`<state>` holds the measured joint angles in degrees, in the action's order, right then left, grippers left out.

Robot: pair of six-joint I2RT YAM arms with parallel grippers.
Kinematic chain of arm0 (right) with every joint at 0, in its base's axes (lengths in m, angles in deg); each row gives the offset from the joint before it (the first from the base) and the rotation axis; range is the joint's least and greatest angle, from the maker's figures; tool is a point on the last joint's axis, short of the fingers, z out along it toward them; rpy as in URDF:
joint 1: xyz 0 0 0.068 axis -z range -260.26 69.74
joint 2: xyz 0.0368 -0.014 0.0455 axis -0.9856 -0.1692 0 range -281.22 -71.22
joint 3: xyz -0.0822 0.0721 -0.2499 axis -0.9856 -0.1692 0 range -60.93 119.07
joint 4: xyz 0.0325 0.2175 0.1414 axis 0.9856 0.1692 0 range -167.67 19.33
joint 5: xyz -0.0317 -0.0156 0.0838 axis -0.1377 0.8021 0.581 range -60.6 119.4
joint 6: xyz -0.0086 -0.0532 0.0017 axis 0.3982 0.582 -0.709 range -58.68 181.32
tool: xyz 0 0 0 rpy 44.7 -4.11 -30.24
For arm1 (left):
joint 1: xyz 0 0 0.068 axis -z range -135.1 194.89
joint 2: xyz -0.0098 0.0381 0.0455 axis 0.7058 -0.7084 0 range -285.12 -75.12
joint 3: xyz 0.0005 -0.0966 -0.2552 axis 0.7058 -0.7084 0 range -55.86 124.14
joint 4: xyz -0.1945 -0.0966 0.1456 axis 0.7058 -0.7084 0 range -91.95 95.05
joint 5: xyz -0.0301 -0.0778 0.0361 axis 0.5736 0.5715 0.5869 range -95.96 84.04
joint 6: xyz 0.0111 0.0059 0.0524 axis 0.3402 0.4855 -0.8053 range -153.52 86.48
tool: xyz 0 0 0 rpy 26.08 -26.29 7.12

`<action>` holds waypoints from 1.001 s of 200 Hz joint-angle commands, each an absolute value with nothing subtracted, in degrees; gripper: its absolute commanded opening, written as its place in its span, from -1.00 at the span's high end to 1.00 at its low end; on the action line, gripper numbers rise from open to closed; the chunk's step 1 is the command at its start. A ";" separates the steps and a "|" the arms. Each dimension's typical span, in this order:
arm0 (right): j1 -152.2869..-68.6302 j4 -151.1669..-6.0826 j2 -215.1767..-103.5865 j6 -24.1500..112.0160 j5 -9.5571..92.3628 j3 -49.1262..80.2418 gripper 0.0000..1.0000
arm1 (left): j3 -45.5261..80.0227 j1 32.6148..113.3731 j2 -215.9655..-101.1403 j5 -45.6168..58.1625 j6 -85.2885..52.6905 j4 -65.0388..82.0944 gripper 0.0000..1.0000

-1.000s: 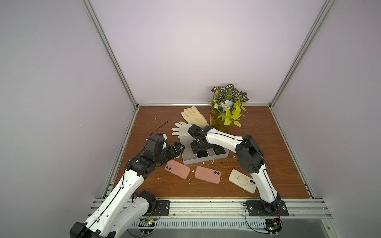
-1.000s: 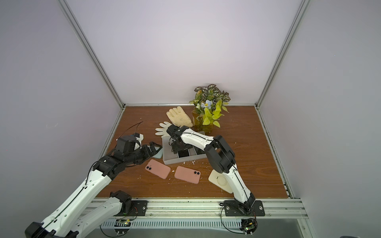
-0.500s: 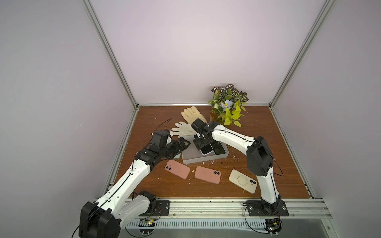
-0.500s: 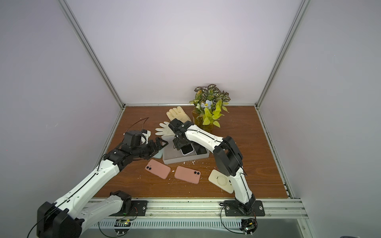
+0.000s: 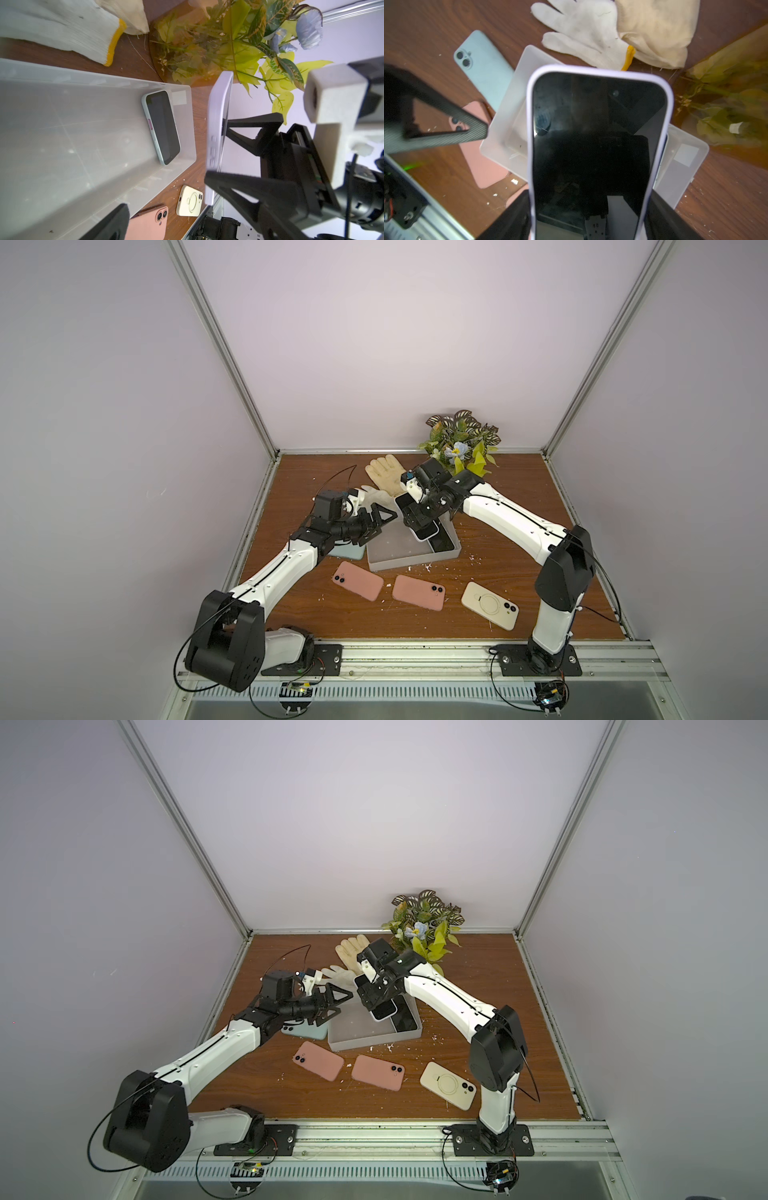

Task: Take the phone out of the storage box
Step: Pick up the phone from the storage box, then place the phone at the center of the board.

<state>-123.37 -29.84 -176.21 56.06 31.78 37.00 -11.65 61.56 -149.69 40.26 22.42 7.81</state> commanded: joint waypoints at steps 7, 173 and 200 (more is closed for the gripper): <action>-123.86 -32.00 -172.27 58.00 38.14 36.32 -0.06 | -8.60 60.89 -152.37 45.57 22.29 14.37 -1.00; -124.58 -32.09 -173.82 57.16 37.29 38.13 -0.47 | -6.09 60.95 -160.13 51.72 25.16 17.88 1.00; -122.80 -31.79 -171.41 55.46 35.75 39.42 -0.82 | -7.34 60.77 -157.12 51.06 25.54 16.78 1.00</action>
